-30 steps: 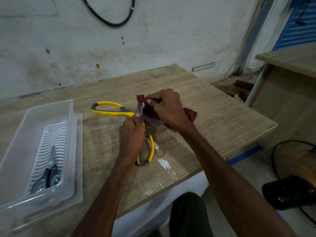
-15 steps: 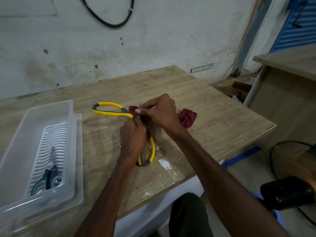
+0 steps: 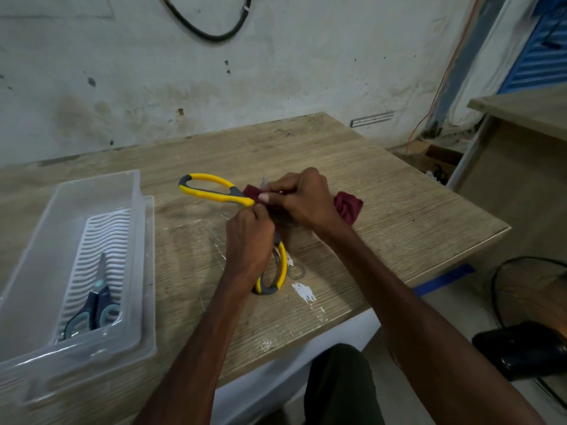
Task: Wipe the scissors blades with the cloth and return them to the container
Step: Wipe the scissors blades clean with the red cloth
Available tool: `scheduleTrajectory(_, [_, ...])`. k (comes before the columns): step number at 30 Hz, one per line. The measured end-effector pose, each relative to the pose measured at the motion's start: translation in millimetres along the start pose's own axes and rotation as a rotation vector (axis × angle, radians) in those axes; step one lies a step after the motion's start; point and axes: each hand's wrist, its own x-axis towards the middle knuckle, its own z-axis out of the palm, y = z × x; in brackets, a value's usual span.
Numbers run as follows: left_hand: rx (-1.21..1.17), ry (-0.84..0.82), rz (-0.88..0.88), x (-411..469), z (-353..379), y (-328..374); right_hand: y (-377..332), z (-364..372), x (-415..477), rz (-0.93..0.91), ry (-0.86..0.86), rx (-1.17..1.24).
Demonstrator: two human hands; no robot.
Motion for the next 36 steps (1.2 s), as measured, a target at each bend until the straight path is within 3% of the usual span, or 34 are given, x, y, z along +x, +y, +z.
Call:
scheduleTrajectory(5, [0.314, -0.084, 0.084, 1.4, -2.2, -1.6, -12.7, 8.0, 14.5, 0.03, 0.139, -0.08])
scheduleTrajectory(7, [0.303, -0.093, 0.111, 1.2, -2.7, -3.3, -11.6, 4.2, 15.7, 0.06, 0.145, -0.099])
scheduleTrajectory(11, [0.094, -0.021, -0.034, 0.9, -3.0, -2.6, -1.6, -19.8, 3.8, 0.063, 0.097, -0.192])
scheduleTrajectory(15, [0.195, 0.034, 0.149, -1.9, 0.3, -2.6, -10.4, -23.5, -7.9, -0.087, -0.008, -0.388])
scheduleTrajectory(17, [0.229, 0.005, 0.132, 0.1, -0.2, -3.7, -16.6, -19.0, -8.7, -0.13, -0.002, -0.461])
scheduleTrajectory(25, [0.114, -0.018, 0.121, 7.3, 6.7, -8.6, -25.5, 3.0, 0.3, -0.154, -0.016, -0.344])
scheduleTrajectory(27, [0.214, -0.02, 0.162, 2.3, 1.6, -3.3, -23.9, 5.3, 1.1, -0.199, -0.001, -0.311])
scheduleTrajectory(29, [0.17, -0.045, 0.136, -0.2, -3.9, 0.9, -19.9, 8.4, -5.6, -0.258, 0.0, -0.325])
scheduleTrajectory(34, [0.023, 0.04, 0.021, -1.6, -0.5, -1.2, -11.3, 1.0, -17.6, -0.309, -0.077, -0.269])
scheduleTrajectory(36, [-0.002, 0.116, 0.114, -1.7, -0.8, 1.7, -8.7, -2.0, -12.7, -0.213, -0.055, -0.158])
